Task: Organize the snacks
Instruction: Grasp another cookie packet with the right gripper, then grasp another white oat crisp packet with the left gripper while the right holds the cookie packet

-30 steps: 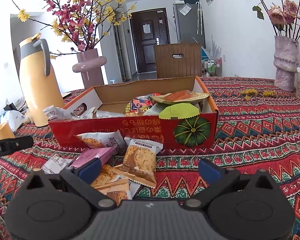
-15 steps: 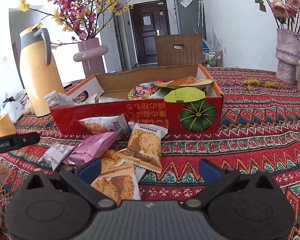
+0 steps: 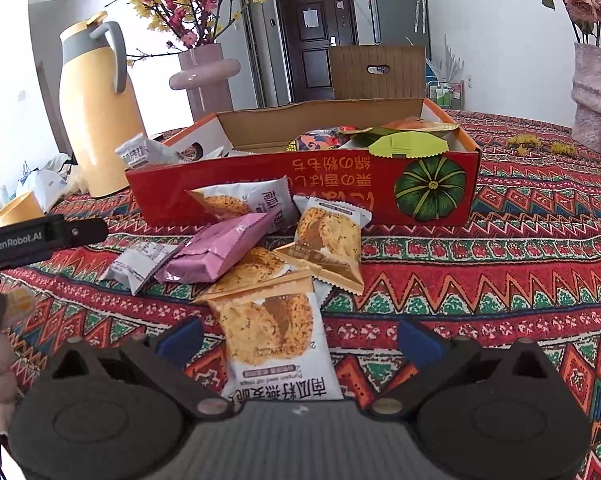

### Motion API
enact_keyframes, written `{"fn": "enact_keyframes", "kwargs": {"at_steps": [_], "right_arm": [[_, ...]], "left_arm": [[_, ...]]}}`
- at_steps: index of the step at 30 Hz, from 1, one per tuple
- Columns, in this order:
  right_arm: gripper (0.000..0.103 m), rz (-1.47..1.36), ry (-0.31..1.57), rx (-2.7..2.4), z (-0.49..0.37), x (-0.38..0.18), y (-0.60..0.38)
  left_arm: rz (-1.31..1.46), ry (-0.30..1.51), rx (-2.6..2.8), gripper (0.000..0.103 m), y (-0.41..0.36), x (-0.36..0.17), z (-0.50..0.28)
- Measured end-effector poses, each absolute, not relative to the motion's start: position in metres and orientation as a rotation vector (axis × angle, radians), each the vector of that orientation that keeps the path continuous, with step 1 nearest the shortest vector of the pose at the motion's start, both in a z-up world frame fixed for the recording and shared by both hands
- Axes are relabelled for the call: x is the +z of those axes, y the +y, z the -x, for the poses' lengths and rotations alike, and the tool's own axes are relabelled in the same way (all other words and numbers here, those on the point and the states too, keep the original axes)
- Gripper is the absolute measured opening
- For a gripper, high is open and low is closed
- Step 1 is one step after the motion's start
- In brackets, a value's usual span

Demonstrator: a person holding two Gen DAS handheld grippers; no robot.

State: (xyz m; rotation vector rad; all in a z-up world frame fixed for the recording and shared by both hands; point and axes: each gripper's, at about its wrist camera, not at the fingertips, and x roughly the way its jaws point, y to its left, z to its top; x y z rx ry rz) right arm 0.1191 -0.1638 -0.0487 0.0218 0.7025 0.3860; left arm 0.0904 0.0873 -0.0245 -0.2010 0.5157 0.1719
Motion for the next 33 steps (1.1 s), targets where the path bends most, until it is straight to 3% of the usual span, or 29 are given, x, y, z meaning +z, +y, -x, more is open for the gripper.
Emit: {"fn": "enact_keyframes", "kwargs": {"at_steps": [5, 11, 33], "right_arm": [[0.085, -0.021, 0.701, 0.378, -0.12, -0.049, -0.163], [0.05, 0.01, 0.69, 0.383, -0.117, -0.047, -0.161], [0.048, -0.045, 0.581, 0.283, -0.132, -0.033, -0.213]], "left_arm": [[0.202, 0.523, 0.165, 0.103, 0.087, -0.025, -0.092], [0.207, 0.526, 0.16, 0.103, 0.087, -0.026, -0.092], [0.193, 0.541, 0.18, 0.103, 0.085, -0.027, -0.094]]}}
